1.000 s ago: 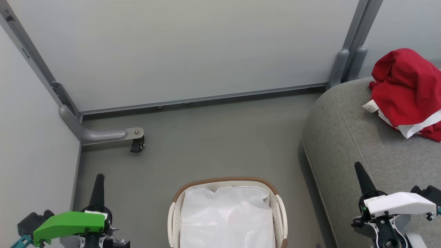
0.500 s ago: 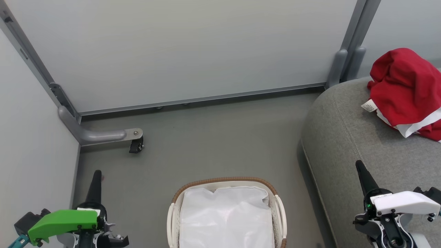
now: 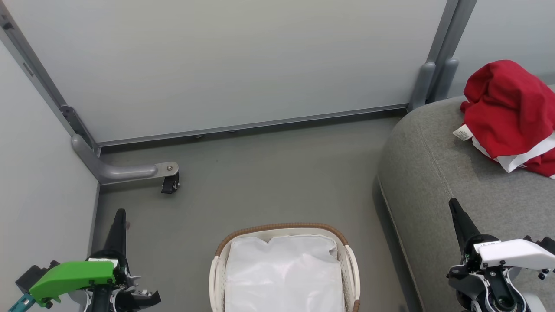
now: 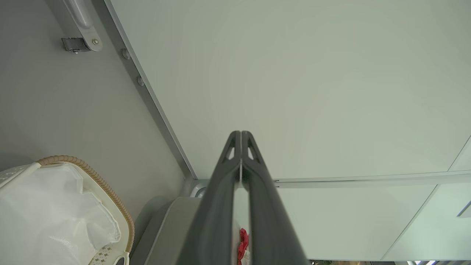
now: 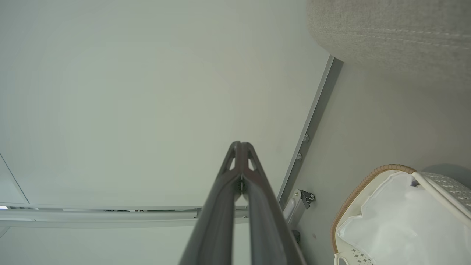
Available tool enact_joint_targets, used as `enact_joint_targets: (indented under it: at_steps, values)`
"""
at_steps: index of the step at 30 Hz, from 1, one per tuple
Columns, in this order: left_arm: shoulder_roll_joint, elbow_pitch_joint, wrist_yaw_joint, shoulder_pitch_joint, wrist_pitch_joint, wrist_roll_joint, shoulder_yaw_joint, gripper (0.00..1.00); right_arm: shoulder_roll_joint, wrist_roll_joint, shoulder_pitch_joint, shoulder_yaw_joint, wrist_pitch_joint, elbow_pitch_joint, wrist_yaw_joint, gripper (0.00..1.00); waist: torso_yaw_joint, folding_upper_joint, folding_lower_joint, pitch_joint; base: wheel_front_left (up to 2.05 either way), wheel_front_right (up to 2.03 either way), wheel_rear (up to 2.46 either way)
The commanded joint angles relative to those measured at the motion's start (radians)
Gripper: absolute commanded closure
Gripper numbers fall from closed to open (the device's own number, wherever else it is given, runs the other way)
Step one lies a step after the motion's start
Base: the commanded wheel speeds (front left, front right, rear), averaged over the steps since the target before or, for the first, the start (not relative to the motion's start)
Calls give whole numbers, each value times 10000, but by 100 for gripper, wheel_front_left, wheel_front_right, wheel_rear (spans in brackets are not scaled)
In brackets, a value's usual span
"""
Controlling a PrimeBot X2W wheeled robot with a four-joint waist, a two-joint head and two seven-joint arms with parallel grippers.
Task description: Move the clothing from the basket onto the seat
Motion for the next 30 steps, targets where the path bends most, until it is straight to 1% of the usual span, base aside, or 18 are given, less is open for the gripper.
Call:
enact_joint_targets:
  at_steps: [1, 18, 30]
  values:
    - [55, -75, -40, -226, 56, -192, 61, 100, -61, 205, -137, -50, 93, -71, 3, 100, -4, 0, 0, -1, 0, 0, 0]
    - [60, -130, -60, -304, 366, -1187, 218, 100, -68, 1375, -137, -162, 382, -145, 2, 100, -65, 0, 0, -15, 0, 0, 0]
    - [59, -123, -59, -281, 362, -1156, 212, 100, -67, 1341, -134, -155, 371, -140, 2, 100, -66, 0, 0, -15, 0, 0, 0]
